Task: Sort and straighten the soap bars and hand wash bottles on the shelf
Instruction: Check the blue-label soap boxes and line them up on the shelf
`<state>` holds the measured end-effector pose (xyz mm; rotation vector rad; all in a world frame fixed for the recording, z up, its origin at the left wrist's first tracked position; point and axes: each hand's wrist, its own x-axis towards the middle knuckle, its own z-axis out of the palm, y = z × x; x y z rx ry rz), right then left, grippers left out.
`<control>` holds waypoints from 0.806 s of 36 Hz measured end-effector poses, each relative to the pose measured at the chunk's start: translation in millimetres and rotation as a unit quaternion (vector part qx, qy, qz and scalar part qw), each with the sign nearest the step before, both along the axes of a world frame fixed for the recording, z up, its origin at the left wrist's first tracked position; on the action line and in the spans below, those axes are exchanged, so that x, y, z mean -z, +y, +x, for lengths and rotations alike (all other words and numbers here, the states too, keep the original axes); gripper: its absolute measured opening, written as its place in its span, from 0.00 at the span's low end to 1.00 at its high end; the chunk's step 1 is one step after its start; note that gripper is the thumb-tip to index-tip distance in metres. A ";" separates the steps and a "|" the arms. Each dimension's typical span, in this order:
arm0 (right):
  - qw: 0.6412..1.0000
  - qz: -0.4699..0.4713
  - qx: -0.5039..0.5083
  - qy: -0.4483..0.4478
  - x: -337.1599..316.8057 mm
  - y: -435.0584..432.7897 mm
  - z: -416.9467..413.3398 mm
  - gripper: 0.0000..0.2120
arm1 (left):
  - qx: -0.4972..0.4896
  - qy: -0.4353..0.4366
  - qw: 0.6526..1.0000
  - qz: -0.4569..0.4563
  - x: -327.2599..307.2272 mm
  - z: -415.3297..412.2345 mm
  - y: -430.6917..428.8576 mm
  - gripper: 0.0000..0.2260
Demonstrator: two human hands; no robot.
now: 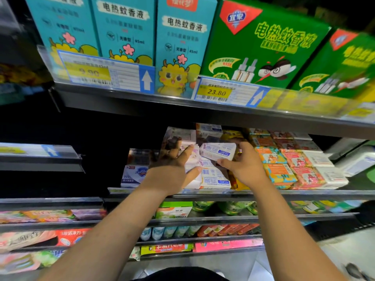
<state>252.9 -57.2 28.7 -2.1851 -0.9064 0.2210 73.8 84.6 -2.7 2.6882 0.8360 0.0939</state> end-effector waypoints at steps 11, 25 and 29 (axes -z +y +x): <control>0.969 0.172 0.018 0.178 -6.7 -50.9 -26.3 0.30 | 0.002 -0.033 0.998 0.049 3.7 5.4 6.7 0.34; 0.857 0.236 -0.015 0.457 -19.1 -46.1 -84.4 0.17 | 0.146 -0.311 0.935 -0.088 -22.9 -45.2 -24.0 0.27; 0.857 0.184 -0.035 0.481 -25.1 -41.3 -96.8 0.22 | 0.064 -0.397 0.880 -0.251 -28.2 -51.8 -30.8 0.12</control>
